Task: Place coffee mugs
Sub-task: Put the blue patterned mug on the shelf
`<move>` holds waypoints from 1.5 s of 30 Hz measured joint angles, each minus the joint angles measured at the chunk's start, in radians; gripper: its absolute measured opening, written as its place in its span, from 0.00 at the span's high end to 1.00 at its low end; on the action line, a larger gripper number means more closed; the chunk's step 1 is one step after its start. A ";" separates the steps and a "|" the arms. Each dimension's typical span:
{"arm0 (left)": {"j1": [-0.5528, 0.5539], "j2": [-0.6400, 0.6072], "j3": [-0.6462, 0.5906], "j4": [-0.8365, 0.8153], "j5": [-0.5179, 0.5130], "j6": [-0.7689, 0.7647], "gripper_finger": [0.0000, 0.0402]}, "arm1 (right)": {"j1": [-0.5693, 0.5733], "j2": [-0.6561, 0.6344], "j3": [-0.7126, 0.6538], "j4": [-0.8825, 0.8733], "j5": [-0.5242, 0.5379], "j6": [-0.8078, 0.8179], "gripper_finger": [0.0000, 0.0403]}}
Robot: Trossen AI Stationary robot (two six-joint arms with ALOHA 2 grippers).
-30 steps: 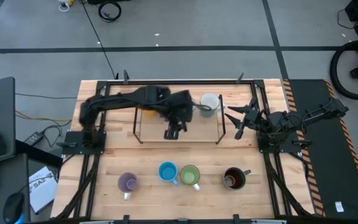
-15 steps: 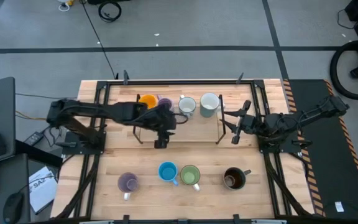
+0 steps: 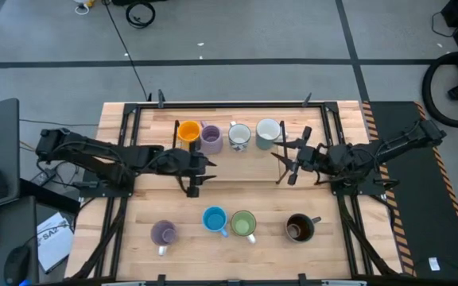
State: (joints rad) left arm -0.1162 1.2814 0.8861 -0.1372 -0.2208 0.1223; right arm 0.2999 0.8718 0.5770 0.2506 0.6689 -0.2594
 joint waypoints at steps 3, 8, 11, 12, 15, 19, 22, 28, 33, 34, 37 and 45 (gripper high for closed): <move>-0.005 -0.036 -0.073 0.084 -0.007 -0.013 0.57 | -0.016 0.034 0.093 -0.174 -0.021 0.083 0.62; -0.024 -0.076 -0.162 0.193 0.008 -0.039 0.57 | -0.053 0.124 0.263 -0.453 -0.132 0.211 0.62; -0.045 -0.081 -0.202 0.270 0.008 -0.034 0.57 | -0.060 0.180 0.343 -0.591 -0.198 0.248 0.62; -0.052 -0.084 -0.214 0.283 0.008 -0.032 0.57 | -0.060 0.196 0.366 -0.619 -0.214 0.261 0.62; -0.072 -0.085 -0.221 0.314 0.006 -0.034 0.57 | -0.055 0.228 0.422 -0.694 -0.278 0.292 0.62; -0.104 -0.084 -0.223 0.323 0.000 -0.038 0.57 | -0.051 0.267 0.500 -0.777 -0.381 0.361 0.62; -0.135 -0.084 -0.223 0.355 -0.002 -0.028 0.57 | -0.047 0.312 0.575 -0.878 -0.451 0.422 0.62; -0.173 -0.084 -0.223 0.373 -0.030 -0.008 0.57 | -0.019 0.416 0.704 -1.080 -0.536 0.444 0.62; -0.180 -0.084 -0.263 0.388 -0.074 -0.032 0.57 | 0.000 0.483 0.718 -1.151 -0.615 0.433 0.62; -0.180 -0.084 -0.275 0.403 -0.082 -0.037 0.57 | 0.000 0.498 0.720 -1.164 -0.641 0.441 0.62; -0.180 -0.084 -0.306 0.448 -0.098 -0.039 0.57 | -0.001 0.550 0.719 -1.226 -0.712 0.498 0.62; -0.177 -0.084 -0.306 0.482 -0.154 0.002 0.57 | 0.021 0.663 0.719 -1.330 -0.761 0.562 0.62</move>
State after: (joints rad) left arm -0.2930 1.1976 0.5804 0.3450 -0.3752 0.1242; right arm 0.3213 1.5351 1.2957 -1.0794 -0.0920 0.3021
